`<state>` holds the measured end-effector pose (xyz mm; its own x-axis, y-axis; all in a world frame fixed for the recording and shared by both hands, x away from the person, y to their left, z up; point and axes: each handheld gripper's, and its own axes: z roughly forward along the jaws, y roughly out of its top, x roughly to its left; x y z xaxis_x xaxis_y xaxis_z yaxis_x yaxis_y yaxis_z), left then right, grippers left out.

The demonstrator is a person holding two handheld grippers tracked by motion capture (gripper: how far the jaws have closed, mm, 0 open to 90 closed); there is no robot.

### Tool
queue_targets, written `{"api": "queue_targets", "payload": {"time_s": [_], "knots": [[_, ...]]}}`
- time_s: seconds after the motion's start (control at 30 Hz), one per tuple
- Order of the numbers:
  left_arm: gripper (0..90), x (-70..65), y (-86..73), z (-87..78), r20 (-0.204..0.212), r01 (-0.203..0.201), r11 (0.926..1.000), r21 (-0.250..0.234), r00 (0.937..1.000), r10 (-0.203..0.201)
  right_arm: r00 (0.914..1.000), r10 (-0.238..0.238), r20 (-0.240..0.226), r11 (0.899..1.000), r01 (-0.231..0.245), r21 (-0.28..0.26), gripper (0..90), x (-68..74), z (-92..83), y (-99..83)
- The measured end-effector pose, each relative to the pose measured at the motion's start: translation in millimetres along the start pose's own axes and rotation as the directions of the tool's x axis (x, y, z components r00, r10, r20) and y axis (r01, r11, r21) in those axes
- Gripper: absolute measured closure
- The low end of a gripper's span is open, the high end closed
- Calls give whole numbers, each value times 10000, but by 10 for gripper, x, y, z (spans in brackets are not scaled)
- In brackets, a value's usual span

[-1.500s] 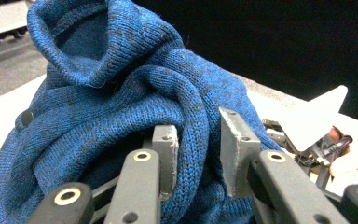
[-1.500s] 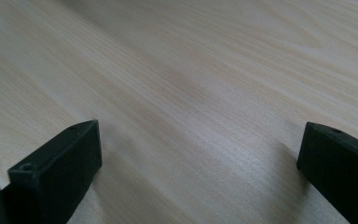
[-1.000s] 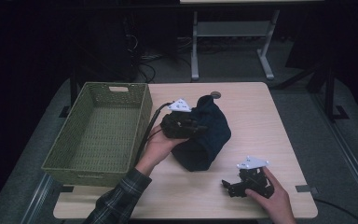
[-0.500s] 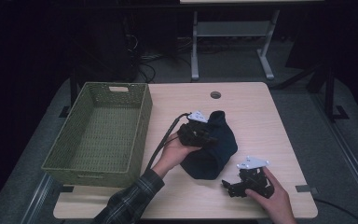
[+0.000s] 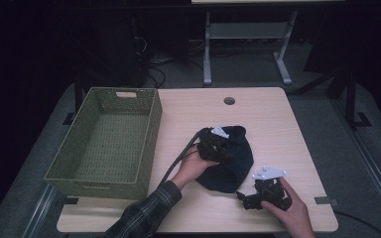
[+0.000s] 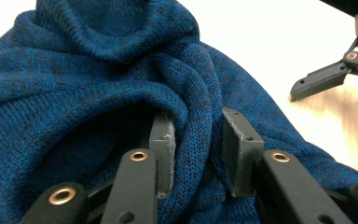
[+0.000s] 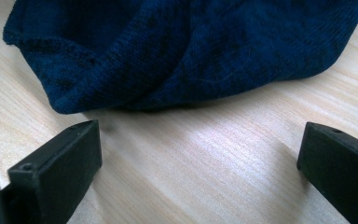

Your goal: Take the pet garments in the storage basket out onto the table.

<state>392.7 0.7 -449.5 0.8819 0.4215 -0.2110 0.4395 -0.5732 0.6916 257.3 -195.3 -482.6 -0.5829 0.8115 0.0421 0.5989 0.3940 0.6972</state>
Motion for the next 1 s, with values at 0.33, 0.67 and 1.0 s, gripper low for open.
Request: {"api": "queue_targets", "payload": {"time_s": [0.33,0.67,1.0], "knots": [[421,-53,43,-126,-178,-331,9991,-254,9993,327,10000,-28,7,10000,28,1,0,-1,-3,0],[318,-133,70,-352,-503,-729,9964,-426,9962,708,10000,-15,-2,10000,15,1,0,1,-4,-1],[182,-182,25,-554,-885,-714,9956,-610,9939,659,10000,-5,0,10000,5,22,0,1,-4,-1]]}}
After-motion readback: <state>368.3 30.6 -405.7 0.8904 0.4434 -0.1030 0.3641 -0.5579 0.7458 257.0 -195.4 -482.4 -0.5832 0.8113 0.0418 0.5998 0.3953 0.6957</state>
